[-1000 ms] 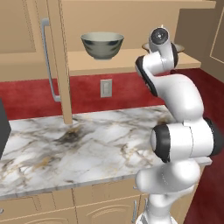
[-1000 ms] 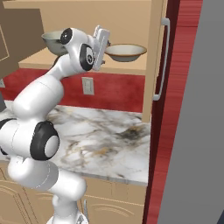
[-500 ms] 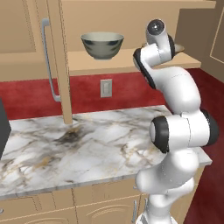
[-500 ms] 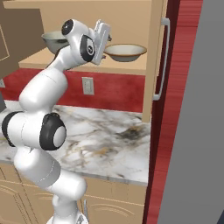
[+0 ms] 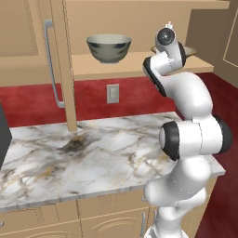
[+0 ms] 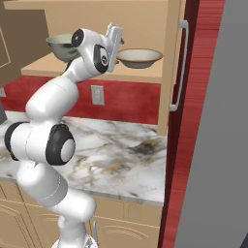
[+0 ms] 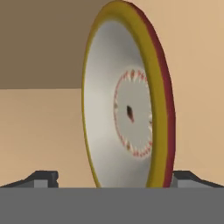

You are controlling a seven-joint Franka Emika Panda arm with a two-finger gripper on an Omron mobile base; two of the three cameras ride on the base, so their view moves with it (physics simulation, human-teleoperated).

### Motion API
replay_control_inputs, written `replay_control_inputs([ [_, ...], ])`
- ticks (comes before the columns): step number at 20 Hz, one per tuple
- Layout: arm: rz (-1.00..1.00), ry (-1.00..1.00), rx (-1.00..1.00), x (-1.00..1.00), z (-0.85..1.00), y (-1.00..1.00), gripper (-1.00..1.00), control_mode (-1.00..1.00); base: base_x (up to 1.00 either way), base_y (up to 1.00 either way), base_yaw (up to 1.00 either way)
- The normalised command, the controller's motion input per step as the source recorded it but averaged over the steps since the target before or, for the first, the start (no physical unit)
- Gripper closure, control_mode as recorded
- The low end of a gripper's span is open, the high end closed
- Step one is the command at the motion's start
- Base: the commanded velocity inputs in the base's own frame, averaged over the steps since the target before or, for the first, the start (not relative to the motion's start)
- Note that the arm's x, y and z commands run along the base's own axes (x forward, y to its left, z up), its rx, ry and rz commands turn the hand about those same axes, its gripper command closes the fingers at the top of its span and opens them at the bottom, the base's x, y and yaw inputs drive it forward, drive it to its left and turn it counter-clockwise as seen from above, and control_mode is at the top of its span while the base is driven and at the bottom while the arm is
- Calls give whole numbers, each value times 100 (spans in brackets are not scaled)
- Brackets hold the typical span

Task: Move the bowls from the cabinet to the plates on the dining table.

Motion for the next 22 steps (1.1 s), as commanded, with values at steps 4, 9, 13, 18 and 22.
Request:
replay_control_inputs([
  [4, -3, -6, 0, 16, -46, -9, -100, -100, 0, 0, 0],
  [9, -11, 0, 1, -9, -26, -11, -100, -100, 0, 0, 0],
  [13, -20, 3, 0, -11, -20, -4, -100, -100, 0, 0, 0],
  [18, -19, 8, 0, -2, -43, 1, -100, -100, 0, 0, 0],
  [22, -10, 7, 0, 14, -62, 9, -100, -100, 0, 0, 0],
])
